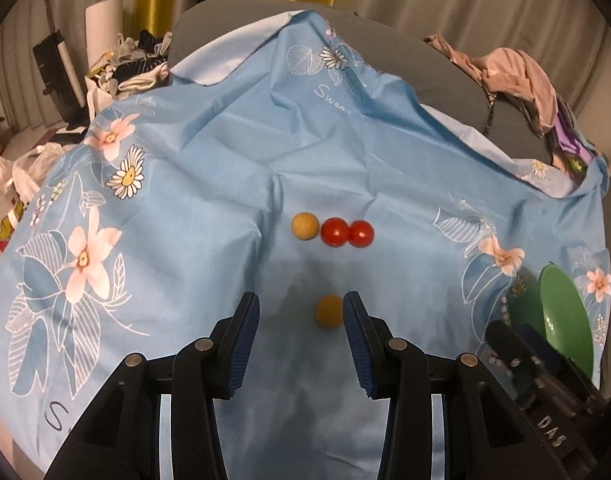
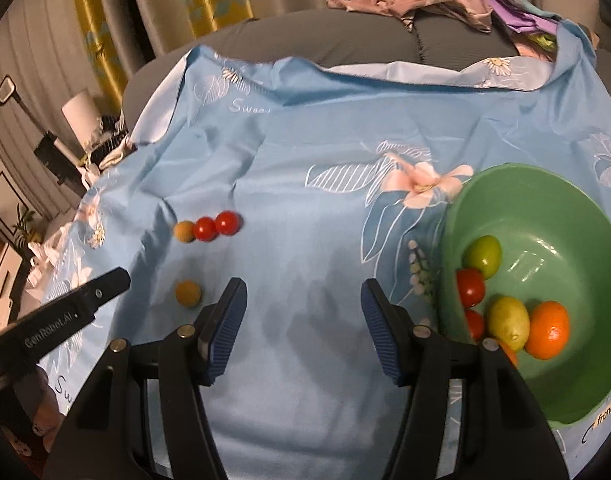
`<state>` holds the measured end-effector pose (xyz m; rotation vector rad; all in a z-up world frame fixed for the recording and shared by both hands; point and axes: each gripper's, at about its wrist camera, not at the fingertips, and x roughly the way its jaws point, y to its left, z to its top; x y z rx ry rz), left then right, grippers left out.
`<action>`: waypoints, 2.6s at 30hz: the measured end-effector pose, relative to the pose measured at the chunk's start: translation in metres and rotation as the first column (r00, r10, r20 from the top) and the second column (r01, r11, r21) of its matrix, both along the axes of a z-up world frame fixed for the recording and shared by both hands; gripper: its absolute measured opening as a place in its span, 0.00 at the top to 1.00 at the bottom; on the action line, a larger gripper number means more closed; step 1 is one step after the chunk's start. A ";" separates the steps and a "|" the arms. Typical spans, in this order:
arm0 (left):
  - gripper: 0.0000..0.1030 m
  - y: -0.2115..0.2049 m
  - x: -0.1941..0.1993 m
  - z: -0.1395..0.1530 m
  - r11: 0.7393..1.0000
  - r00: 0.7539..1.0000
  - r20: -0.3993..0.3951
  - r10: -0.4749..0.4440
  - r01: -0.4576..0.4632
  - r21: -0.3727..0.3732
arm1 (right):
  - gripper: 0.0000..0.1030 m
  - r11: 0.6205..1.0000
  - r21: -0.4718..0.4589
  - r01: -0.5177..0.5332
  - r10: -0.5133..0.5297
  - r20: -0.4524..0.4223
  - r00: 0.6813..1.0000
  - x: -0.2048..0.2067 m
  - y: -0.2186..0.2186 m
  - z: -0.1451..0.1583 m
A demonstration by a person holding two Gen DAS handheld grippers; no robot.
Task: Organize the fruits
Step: 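Move both grippers back toward the red cherry tomatoes on the cloth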
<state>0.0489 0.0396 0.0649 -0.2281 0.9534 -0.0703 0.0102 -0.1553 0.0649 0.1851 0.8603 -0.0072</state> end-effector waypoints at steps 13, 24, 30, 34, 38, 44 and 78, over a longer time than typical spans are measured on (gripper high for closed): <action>0.59 -0.001 0.001 -0.002 1.000 1.000 -0.001 0.000 0.000 -0.001 | 0.42 1.000 -0.004 -0.018 0.018 -0.052 0.998 0.008 0.016 -0.018; 0.59 -0.001 0.002 -0.005 1.000 1.000 -0.010 0.000 0.000 -0.007 | 0.42 1.000 -0.007 -0.007 0.006 -0.065 0.998 0.009 0.014 -0.021; 0.59 -0.002 0.002 -0.006 1.000 1.000 -0.012 -0.007 0.007 -0.014 | 0.42 1.000 -0.011 -0.007 0.006 -0.065 0.998 0.009 0.015 -0.021; 0.59 -0.003 0.002 -0.006 0.999 1.000 -0.011 -0.020 0.020 -0.033 | 0.42 1.000 -0.012 -0.005 0.005 -0.064 0.998 0.009 0.014 -0.021; 0.59 -0.004 0.001 -0.005 0.999 1.000 0.002 -0.022 0.022 -0.026 | 0.42 1.000 -0.013 0.003 -0.003 -0.059 0.998 0.010 0.013 -0.020; 0.59 -0.003 -0.001 -0.002 0.999 0.999 0.043 -0.028 0.030 -0.041 | 0.42 1.000 -0.017 0.007 -0.008 -0.051 0.999 0.008 0.010 -0.018; 0.70 0.022 0.074 -0.042 0.967 0.995 -0.098 0.025 -0.049 -0.250 | 0.66 0.961 0.257 -0.097 0.146 -0.179 0.973 0.139 0.047 -0.054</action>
